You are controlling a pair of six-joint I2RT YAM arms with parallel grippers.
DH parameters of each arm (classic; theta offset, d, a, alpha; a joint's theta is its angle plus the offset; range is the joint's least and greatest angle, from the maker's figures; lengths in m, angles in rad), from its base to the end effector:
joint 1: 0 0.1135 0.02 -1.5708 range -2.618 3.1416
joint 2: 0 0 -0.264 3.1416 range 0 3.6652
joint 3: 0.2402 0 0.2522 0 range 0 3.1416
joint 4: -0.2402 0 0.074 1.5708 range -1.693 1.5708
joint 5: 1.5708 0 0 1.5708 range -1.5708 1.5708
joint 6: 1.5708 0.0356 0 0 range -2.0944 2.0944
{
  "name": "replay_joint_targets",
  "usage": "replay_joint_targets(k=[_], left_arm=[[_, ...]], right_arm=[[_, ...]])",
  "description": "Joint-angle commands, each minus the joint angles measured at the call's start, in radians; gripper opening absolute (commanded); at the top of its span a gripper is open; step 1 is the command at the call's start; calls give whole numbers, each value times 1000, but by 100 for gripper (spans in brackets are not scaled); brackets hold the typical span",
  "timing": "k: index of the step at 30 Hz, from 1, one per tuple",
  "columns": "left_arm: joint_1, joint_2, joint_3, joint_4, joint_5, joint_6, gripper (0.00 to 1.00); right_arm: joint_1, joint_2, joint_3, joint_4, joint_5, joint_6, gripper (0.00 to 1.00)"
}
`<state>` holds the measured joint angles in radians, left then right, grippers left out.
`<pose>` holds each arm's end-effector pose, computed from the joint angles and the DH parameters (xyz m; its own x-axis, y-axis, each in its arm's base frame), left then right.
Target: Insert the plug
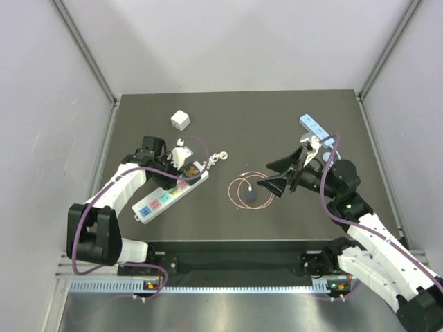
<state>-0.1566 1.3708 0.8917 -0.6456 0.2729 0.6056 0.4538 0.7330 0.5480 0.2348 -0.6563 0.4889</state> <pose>0.2546 -0.0499 0.2149 -0.5817 0.6468 -0.4931 0.7252 0.6870 0.0457 0.1502 0.0974 0.3091 -0.3809 0.2282 -0.8960 -0.8112 0.3825 0.4423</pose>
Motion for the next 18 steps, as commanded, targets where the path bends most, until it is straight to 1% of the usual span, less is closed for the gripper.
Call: replay_joint_targets(k=[1,10,14,16,17,18], left_arm=[[3,40,-88,54,2,-10,0],[12,14,-151,95,-9,-33,0],[12,1,-148,104,-12,-47,0],[12,-4,-128,101,-41,-72,0],[12,-4,-114,90,-38,-76,15],[12,-3,-87,78,-37,-78,24]], right_arm=[[-12,2,18,17,-6,-21,100],[-12,5,18,11,-8,-21,100],[-12,2,17,5,-6,-24,100],[-12,3,17,1,-3,-24,100],[-12,3,17,1,-3,-24,100],[-10,5,18,0,-5,-24,100]])
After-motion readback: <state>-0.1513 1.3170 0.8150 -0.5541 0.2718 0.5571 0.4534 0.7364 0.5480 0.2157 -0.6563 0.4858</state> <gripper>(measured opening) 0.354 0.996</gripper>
